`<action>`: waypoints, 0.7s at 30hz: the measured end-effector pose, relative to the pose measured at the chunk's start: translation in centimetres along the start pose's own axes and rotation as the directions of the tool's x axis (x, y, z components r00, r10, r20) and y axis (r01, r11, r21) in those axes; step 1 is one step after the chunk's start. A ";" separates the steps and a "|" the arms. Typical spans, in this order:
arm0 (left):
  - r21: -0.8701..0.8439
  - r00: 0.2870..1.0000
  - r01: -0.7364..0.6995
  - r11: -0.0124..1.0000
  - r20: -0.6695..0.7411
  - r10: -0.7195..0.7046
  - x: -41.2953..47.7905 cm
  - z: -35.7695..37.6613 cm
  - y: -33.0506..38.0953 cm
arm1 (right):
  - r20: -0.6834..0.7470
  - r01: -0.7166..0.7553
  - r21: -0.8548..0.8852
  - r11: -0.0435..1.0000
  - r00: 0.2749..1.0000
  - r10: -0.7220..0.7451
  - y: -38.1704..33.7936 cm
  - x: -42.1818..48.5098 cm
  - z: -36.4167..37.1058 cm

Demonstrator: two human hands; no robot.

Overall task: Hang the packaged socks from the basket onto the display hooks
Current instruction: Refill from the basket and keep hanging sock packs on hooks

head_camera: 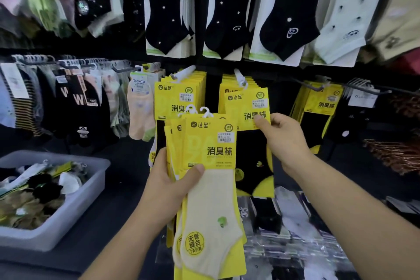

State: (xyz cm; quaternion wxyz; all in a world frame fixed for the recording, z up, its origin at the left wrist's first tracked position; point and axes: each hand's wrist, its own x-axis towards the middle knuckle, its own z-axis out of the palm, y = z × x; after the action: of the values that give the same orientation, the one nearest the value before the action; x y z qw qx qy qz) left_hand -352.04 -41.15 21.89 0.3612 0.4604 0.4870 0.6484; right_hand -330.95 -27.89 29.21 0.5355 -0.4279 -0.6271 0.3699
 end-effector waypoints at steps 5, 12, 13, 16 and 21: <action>-0.032 1.000 -0.016 0.999 0.000 0.016 -0.2 0.2 0.1 | -0.037 -0.073 -0.068 0.995 0.997 0.071 1.6 0.5 1.0; -0.073 1.000 0.004 0.997 0.019 -0.003 -0.4 0.5 -0.2 | -0.227 0.106 -0.151 0.983 0.964 -0.139 -0.3 -3.3 1.4; -0.072 1.000 0.003 0.997 0.019 -0.002 -0.5 0.6 -0.2 | -0.145 0.111 -0.081 0.991 0.982 -0.121 -0.8 -4.4 1.9; -0.077 1.000 -0.013 0.997 0.006 0.013 -0.6 1.3 -0.1 | 0.043 0.040 -0.036 0.999 0.998 -0.038 -1.6 -6.8 3.2; -0.109 0.998 -0.060 0.992 -0.030 0.057 -0.9 2.1 0.3 | 0.049 -0.028 -0.011 1.000 0.998 0.029 -1.9 -6.8 3.5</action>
State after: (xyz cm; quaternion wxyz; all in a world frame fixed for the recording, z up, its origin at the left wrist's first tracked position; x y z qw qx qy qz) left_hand -349.78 -41.37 22.16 0.3602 0.4454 0.4415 0.6906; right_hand -334.29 -34.93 28.00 0.5124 -0.4306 -0.6358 0.3845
